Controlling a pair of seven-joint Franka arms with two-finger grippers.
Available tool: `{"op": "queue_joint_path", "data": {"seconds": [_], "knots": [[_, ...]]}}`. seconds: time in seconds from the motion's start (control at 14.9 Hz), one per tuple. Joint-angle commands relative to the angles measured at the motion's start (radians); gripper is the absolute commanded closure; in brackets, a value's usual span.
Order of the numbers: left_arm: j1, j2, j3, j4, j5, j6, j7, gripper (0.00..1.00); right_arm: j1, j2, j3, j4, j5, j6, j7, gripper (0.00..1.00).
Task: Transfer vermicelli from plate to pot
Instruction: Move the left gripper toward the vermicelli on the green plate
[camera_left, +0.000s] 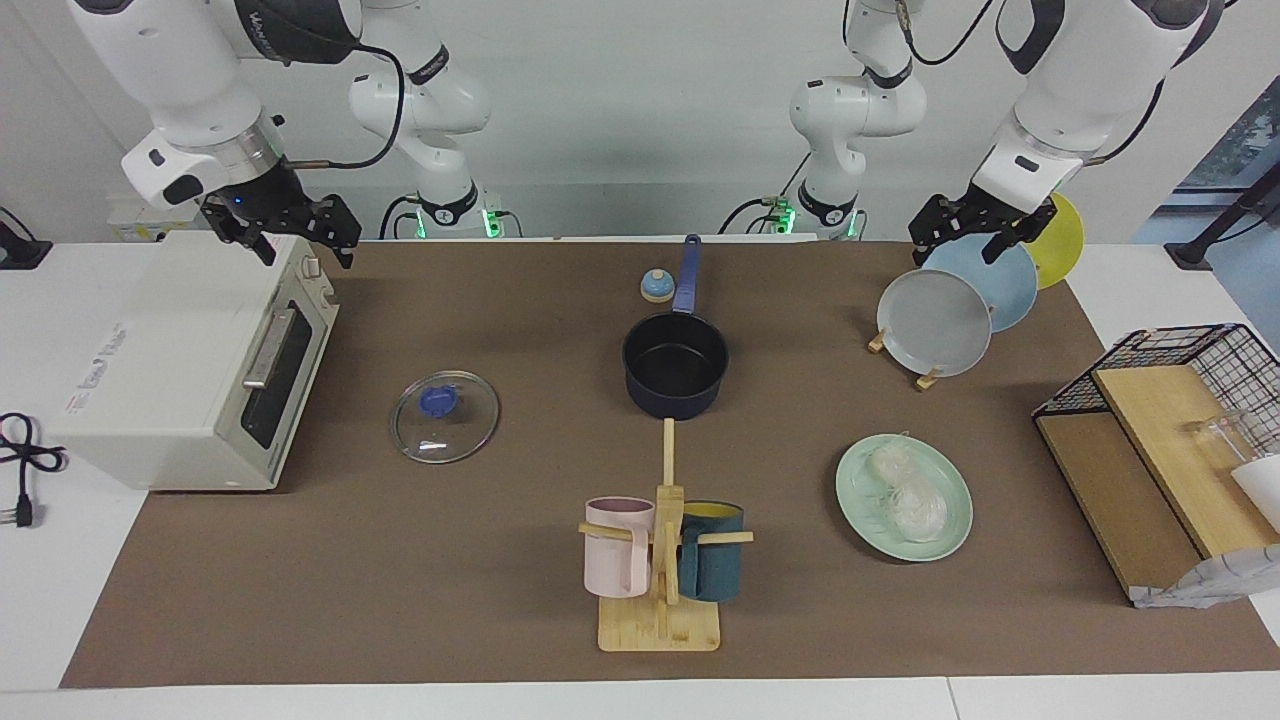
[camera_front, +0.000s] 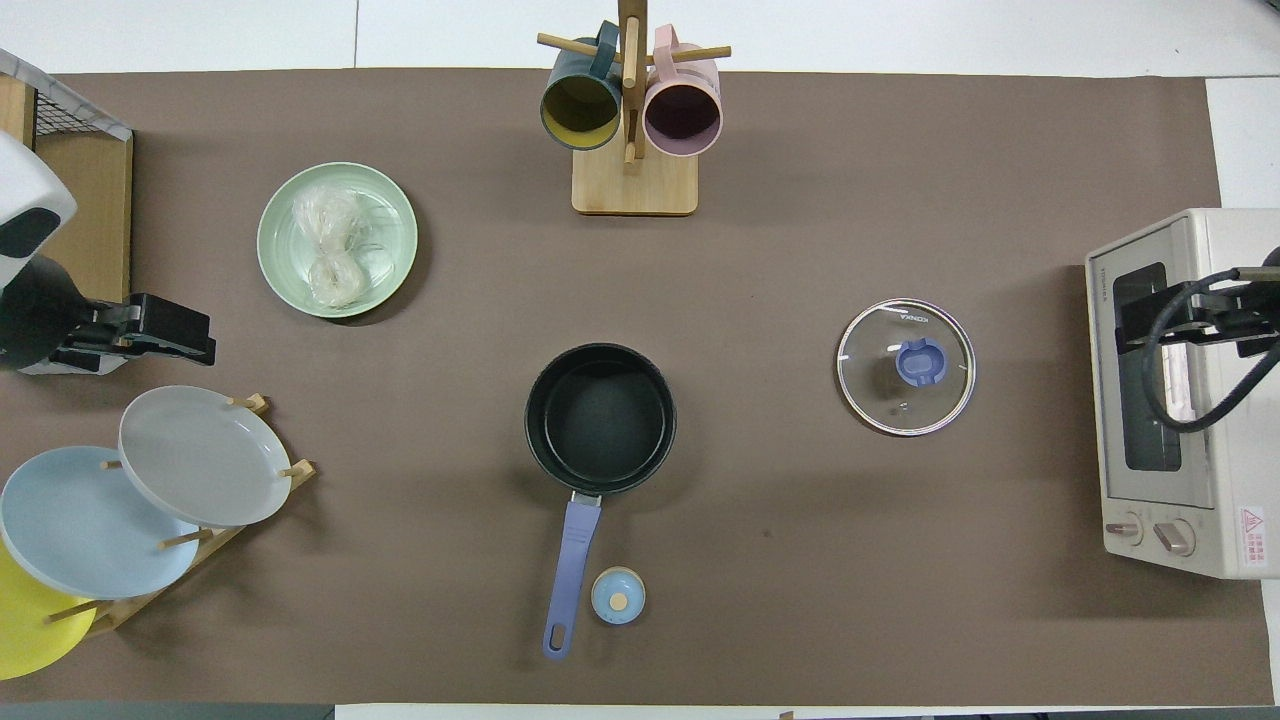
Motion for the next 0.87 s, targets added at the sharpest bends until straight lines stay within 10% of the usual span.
{"op": "queue_joint_path", "data": {"seconds": [0.0, 0.47, 0.81], "knots": [[0.001, -0.005, 0.001, 0.007, 0.007, 0.0, -0.004, 0.0, -0.004, -0.017, 0.005, -0.017, 0.014, 0.016, 0.007, 0.0], [0.006, 0.012, 0.003, 0.006, -0.007, 0.063, -0.03, 0.0, 0.002, -0.017, 0.011, -0.016, 0.014, 0.015, 0.015, 0.0], [0.006, 0.295, 0.007, 0.089, -0.025, 0.234, -0.033, 0.0, 0.003, -0.017, 0.011, -0.019, 0.015, 0.012, 0.003, 0.0]]}}
